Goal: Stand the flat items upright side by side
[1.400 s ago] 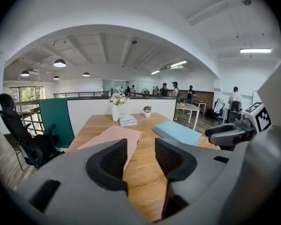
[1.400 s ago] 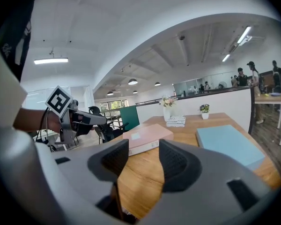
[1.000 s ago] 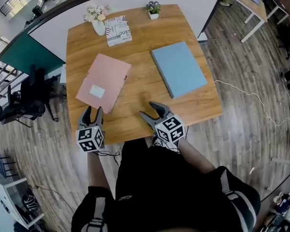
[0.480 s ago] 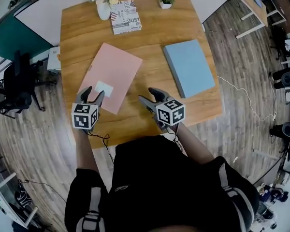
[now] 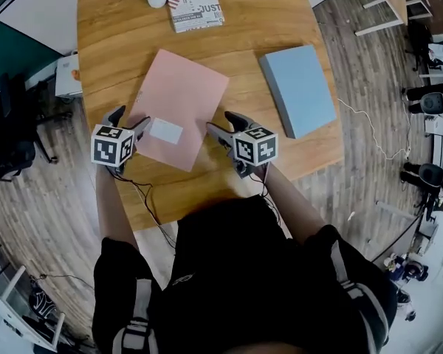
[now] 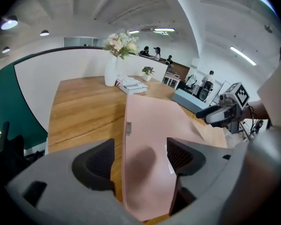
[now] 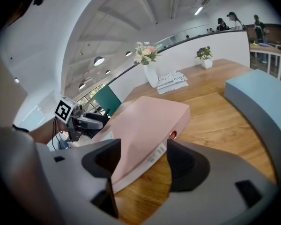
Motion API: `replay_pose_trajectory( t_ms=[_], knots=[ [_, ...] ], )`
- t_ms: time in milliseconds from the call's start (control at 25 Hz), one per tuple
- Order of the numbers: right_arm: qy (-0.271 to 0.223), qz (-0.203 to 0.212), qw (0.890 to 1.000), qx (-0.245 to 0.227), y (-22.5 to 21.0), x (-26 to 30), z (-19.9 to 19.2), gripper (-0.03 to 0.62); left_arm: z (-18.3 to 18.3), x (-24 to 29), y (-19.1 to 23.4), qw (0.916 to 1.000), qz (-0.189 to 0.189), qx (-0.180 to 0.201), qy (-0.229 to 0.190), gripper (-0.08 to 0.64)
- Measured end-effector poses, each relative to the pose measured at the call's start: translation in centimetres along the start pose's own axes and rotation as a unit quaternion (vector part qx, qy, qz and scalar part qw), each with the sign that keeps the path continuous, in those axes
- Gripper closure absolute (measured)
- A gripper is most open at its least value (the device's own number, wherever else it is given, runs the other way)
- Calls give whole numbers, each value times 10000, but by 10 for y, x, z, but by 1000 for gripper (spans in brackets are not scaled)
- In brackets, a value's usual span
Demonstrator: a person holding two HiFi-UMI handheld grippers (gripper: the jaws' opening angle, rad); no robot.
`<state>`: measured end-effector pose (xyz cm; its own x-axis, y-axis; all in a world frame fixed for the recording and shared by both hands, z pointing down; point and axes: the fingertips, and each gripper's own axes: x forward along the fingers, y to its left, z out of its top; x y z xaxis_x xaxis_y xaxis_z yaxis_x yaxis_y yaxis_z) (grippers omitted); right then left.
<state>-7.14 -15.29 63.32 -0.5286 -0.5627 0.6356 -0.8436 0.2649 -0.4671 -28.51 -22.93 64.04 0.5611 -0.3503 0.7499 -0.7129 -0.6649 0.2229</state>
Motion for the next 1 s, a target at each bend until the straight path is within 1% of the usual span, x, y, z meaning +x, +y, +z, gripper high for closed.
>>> replay_pose_trajectory(
  t_ms=[160,240,320,400,520,640,720,800,880,1000],
  knots=[
    [1,-120,9989,453,-12,19,9,280,3,25,11,9989,-395,-37,244,183],
    [44,-85,9971,759,-16,25,10,269,-2,38,3,9966,-683,-56,452,176],
    [168,36,9945,1035,-15,30,6,247,-7,44,-5,9944,-854,-46,618,178],
    [259,165,9928,1162,-14,37,4,227,-6,43,-8,9943,-868,-75,616,206],
    [364,221,9935,1052,-17,43,8,222,-6,39,-9,9966,-666,-280,390,212],
    [568,253,9954,726,-17,48,8,222,-20,32,-15,9968,-404,-652,209,212],
    [760,215,9966,240,-21,51,9,222,-30,26,-22,9952,-171,-960,80,212],
    [940,184,9949,-317,-24,56,12,222,-42,22,-36,9918,64,-1272,-56,209],
    [1096,251,9899,-868,-23,62,14,222,-57,18,-56,9880,219,-1523,-146,201],
    [1389,522,9758,-1606,-19,71,14,224,-79,8,-86,9822,334,-1839,-203,201]
  ],
)
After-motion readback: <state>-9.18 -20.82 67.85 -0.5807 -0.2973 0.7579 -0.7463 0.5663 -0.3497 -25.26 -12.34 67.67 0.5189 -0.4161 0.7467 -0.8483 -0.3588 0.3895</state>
